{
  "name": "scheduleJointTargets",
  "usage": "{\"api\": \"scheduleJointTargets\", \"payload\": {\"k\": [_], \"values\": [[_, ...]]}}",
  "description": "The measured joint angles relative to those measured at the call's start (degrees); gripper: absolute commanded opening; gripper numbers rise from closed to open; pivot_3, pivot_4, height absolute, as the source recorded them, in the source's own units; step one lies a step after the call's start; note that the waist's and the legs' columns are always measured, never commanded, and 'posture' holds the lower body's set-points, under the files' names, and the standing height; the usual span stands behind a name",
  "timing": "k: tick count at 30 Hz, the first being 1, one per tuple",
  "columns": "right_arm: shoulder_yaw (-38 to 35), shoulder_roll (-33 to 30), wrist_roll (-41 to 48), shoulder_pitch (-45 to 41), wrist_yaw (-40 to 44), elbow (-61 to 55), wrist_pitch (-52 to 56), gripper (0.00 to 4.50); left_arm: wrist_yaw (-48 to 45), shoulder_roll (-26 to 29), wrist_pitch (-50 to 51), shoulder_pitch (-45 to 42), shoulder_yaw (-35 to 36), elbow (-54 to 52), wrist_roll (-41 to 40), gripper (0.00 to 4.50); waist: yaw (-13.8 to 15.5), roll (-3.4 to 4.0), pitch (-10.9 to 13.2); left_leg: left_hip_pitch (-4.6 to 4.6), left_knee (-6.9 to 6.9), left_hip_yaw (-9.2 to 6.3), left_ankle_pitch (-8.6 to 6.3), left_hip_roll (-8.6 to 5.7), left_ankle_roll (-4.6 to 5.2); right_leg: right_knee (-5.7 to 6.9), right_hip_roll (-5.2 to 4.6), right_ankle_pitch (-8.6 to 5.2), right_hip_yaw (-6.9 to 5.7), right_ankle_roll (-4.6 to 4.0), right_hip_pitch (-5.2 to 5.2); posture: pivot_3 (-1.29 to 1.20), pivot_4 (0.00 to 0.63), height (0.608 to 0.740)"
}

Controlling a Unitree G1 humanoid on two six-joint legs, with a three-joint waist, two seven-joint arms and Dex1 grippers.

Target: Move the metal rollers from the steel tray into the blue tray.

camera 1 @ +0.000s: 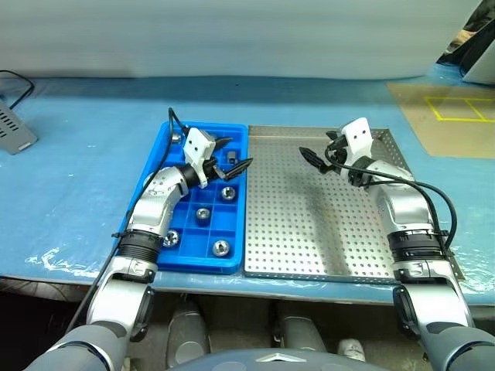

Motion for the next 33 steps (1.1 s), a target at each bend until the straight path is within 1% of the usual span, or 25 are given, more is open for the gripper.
{"api": "scheduleJointTargets", "payload": {"k": [9,33], "values": [[1.6,0.3,-1.5,-1.5,0.6,3.3,-2.6,4.5,0.1,0.0,-0.4,-0.1,0.1,0.7,0.3,4.48,0.1,0.01,0.0,-0.01,-0.01,0.0,0.0,0.0,0.0,0.0,-0.01,0.0,-0.01,0.0,0.0,-0.12,0.15,0.74],[2.6,0.7,-2.3,-1.8,1.8,3.8,-3.4,4.5,-0.3,0.1,-1.0,-0.6,0.1,1.1,0.8,4.48,0.2,0.01,0.0,-0.03,-0.06,0.01,-0.01,0.0,0.0,-0.05,0.0,-0.01,-0.01,0.01,-0.04,-0.09,0.15,0.74]]}}
